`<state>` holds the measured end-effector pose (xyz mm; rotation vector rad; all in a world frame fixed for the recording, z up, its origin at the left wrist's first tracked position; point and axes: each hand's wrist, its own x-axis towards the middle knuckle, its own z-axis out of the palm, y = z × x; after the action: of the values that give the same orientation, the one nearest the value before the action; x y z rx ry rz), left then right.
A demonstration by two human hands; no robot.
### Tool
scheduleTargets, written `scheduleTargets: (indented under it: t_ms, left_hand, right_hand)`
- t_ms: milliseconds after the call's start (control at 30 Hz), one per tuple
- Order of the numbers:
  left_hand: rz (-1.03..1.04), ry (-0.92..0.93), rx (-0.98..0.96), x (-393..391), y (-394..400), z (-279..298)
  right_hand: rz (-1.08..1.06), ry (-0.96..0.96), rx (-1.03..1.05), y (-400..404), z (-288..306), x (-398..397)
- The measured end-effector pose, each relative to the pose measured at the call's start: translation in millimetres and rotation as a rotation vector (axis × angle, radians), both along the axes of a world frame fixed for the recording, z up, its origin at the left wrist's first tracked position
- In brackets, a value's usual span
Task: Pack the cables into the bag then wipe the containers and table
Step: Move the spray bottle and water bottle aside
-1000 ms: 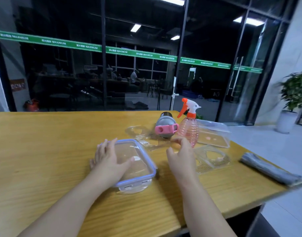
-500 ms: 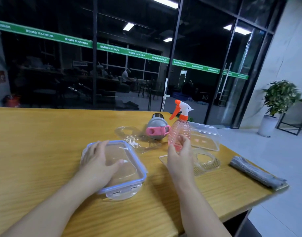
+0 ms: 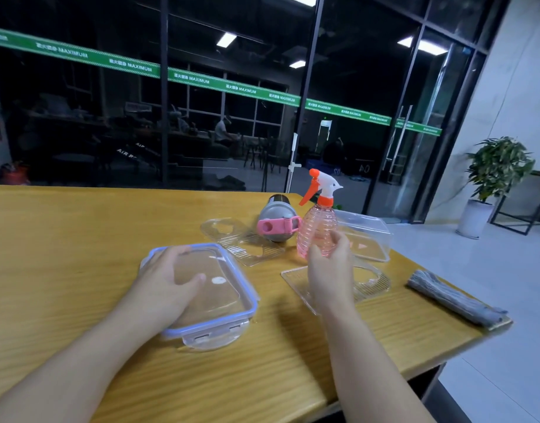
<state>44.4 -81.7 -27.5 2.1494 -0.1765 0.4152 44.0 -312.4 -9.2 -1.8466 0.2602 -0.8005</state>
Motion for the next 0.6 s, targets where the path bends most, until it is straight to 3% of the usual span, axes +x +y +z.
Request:
scheduleTargets:
  t_ms: [133,367,600]
  left_hand:
    - [0.023,0.024,-0.001,-1.3,2.0,1.8]
    - [0.044,0.004,-0.011,0.5,3.4,4.2]
    - [0.046,-0.004,-0.049,1.9,2.8,4.8]
  right_hand:
    - [-0.001,-0.006,0.016,-12.8,24.7,24.1]
    - [0.014,0.184,0.048,-38.4,53.8,73.5]
    - [0.084,0.188,-0.018,-49.7,64.9,92.1]
